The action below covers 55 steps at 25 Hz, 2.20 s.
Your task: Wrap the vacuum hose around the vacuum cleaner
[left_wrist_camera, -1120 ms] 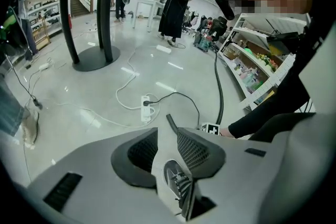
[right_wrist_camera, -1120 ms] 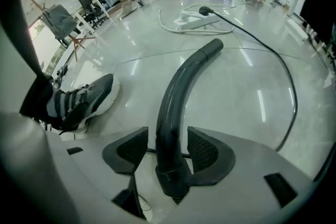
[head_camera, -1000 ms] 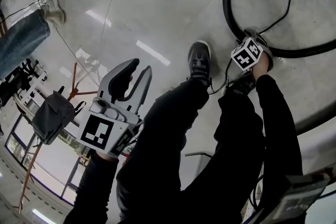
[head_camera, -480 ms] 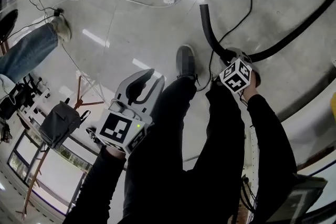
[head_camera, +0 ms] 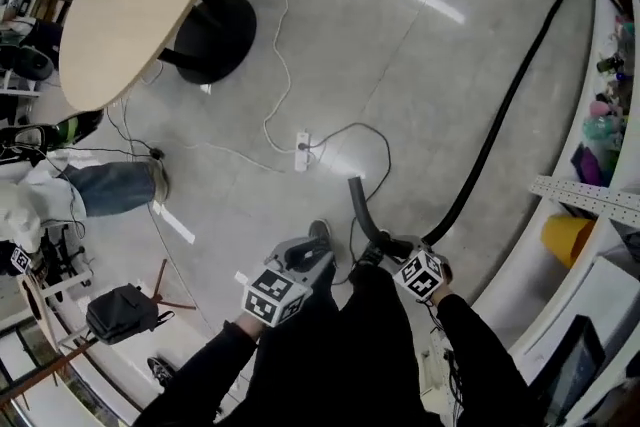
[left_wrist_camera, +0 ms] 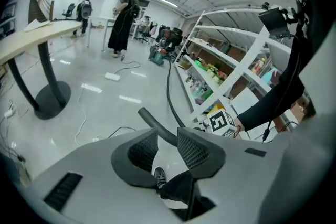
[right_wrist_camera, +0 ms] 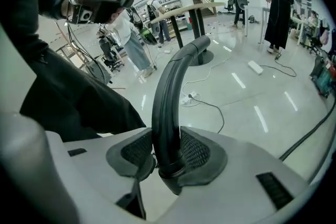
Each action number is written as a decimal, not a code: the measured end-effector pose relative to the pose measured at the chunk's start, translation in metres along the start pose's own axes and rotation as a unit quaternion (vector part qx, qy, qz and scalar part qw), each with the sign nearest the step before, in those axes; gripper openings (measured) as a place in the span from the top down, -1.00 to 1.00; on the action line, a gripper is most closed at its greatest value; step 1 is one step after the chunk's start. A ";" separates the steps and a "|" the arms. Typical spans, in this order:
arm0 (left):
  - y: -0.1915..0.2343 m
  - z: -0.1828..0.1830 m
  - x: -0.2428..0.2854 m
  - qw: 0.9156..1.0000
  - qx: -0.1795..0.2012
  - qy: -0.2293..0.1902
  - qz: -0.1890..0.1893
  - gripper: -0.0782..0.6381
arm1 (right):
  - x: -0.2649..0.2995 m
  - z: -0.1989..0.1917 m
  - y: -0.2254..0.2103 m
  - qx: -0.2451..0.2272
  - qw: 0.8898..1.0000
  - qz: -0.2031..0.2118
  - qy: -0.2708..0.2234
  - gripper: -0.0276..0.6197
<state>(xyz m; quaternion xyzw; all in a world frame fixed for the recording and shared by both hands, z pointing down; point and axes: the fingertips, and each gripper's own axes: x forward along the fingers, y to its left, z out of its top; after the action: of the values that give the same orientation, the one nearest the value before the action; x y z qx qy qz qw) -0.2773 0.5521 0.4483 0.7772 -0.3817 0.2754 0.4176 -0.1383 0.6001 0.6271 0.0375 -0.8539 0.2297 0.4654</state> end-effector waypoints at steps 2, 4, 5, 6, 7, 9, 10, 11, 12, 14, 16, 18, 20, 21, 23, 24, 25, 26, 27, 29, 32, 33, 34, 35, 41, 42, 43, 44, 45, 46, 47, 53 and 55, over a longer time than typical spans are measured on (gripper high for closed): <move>-0.029 0.027 -0.007 1.000 0.027 -0.009 -0.010 0.48 | -0.045 0.017 -0.012 0.001 1.000 -0.013 -0.028 0.39; -0.052 0.051 -0.014 0.998 0.046 -0.019 -0.024 0.48 | -0.088 0.035 -0.022 0.008 0.998 -0.023 -0.060 0.39; -0.063 0.061 -0.017 0.998 0.049 -0.024 -0.033 0.48 | -0.109 0.045 -0.026 0.013 0.996 -0.026 -0.079 0.39; -0.071 0.070 -0.019 0.998 0.047 -0.030 -0.043 0.48 | -0.130 0.056 -0.030 0.019 0.994 -0.029 -0.100 0.39; -0.077 0.079 -0.020 0.997 0.038 -0.038 -0.054 0.48 | -0.150 0.066 -0.034 0.025 0.992 -0.031 -0.120 0.39; -0.085 0.095 -0.018 0.995 0.002 -0.052 -0.084 0.48 | -0.185 0.085 -0.039 0.037 0.986 -0.033 -0.157 0.39; -0.088 0.104 -0.014 0.993 -0.018 -0.058 -0.104 0.47 | -0.200 0.094 -0.041 0.044 0.983 -0.034 -0.173 0.39; -0.092 0.114 -0.009 0.989 -0.033 -0.063 -0.127 0.43 | -0.213 0.103 -0.045 0.050 0.980 -0.036 -0.188 0.39; -0.096 0.127 -0.003 0.985 -0.041 -0.067 -0.152 0.31 | -0.225 0.112 -0.050 0.055 0.977 -0.038 -0.201 0.39; -0.108 0.157 0.011 0.975 -0.046 -0.073 -0.206 0.07 | -0.245 0.128 -0.062 0.066 0.971 -0.041 -0.224 0.39; -0.117 0.189 0.026 0.962 -0.054 -0.074 -0.258 -0.04 | -0.260 0.143 -0.071 0.082 0.965 -0.045 -0.243 0.39; -0.118 0.221 0.039 0.950 -0.060 -0.069 -0.297 -0.06 | -0.268 0.161 -0.078 0.100 0.959 -0.050 -0.259 0.39; -0.114 0.253 0.047 0.942 -0.054 -0.062 -0.326 -0.07 | -0.273 0.183 -0.083 0.119 0.953 -0.059 -0.271 0.39; -0.111 0.267 0.050 0.937 -0.051 -0.058 -0.342 -0.07 | -0.274 0.196 -0.086 0.129 0.950 -0.062 -0.277 0.39; -0.107 0.294 0.054 0.922 -0.050 -0.048 -0.381 -0.06 | -0.277 0.220 -0.096 0.146 0.943 -0.069 -0.292 0.39; -0.106 0.305 0.056 0.914 -0.051 -0.040 -0.401 -0.06 | -0.279 0.231 -0.102 0.154 0.939 -0.073 -0.300 0.39; -0.104 0.315 0.060 0.907 -0.048 -0.032 -0.417 -0.06 | -0.281 0.241 -0.109 0.160 0.935 -0.077 -0.308 0.39; -0.102 0.324 0.063 0.901 -0.044 -0.024 -0.430 -0.06 | -0.283 0.249 -0.116 0.167 0.930 -0.081 -0.316 0.39; -0.101 0.333 0.066 0.896 -0.041 -0.018 -0.442 -0.06 | -0.285 0.256 -0.123 0.174 0.926 -0.087 -0.324 0.39; -0.104 0.349 0.070 0.883 -0.039 -0.007 -0.467 -0.05 | -0.290 0.264 -0.137 0.188 0.916 -0.097 -0.340 0.39; -0.119 0.362 0.072 0.867 -0.026 0.013 -0.497 0.24 | -0.296 0.266 -0.149 0.209 0.903 -0.105 -0.361 0.39; -0.124 0.365 0.074 0.864 -0.018 0.020 -0.502 0.28 | -0.298 0.266 -0.153 0.214 0.898 -0.106 -0.368 0.39; -0.128 0.367 0.077 0.863 -0.008 0.028 -0.504 0.30 | -0.301 0.265 -0.157 0.218 0.894 -0.105 -0.376 0.39; -0.132 0.370 0.081 0.862 0.001 0.035 -0.506 0.30 | -0.304 0.263 -0.160 0.222 0.890 -0.104 -0.385 0.39; -0.163 0.388 0.110 0.859 0.056 0.063 -0.505 0.32 | -0.330 0.242 -0.190 0.229 0.868 -0.072 -0.436 0.36; -0.169 0.394 0.114 0.858 0.067 0.064 -0.505 0.32 | -0.334 0.237 -0.197 0.226 0.867 -0.068 -0.438 0.36; -0.175 0.400 0.117 0.857 0.076 0.063 -0.506 0.32 | -0.338 0.231 -0.204 0.220 0.871 -0.067 -0.435 0.33; -0.183 0.408 0.121 0.855 0.084 0.063 -0.507 0.32 | -0.342 0.225 -0.209 0.206 0.878 -0.070 -0.426 0.22; -0.192 0.414 0.124 0.854 0.092 0.064 -0.508 0.32 | -0.348 0.220 -0.213 0.185 0.889 -0.073 -0.413 0.15; -0.201 0.420 0.128 0.852 0.100 0.067 -0.509 0.32 | -0.354 0.215 -0.216 0.158 0.902 -0.077 -0.395 0.14; -0.211 0.424 0.133 0.850 0.109 0.071 -0.510 0.32 | -0.360 0.209 -0.218 0.126 0.916 -0.081 -0.372 0.12; -0.272 0.454 0.162 0.836 0.081 0.113 -0.530 0.32 | -0.377 0.178 -0.237 -0.049 0.963 -0.094 -0.246 0.12; -0.283 0.474 0.178 0.841 0.029 0.107 -0.529 0.32 | -0.387 0.179 -0.243 -0.050 0.961 -0.085 -0.259 0.23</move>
<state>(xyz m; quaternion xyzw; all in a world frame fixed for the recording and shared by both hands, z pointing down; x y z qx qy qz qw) 0.1066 0.1819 0.2196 0.8383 0.1425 0.1054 0.5156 0.0082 0.2488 0.3176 0.1452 -0.9495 0.1281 0.2470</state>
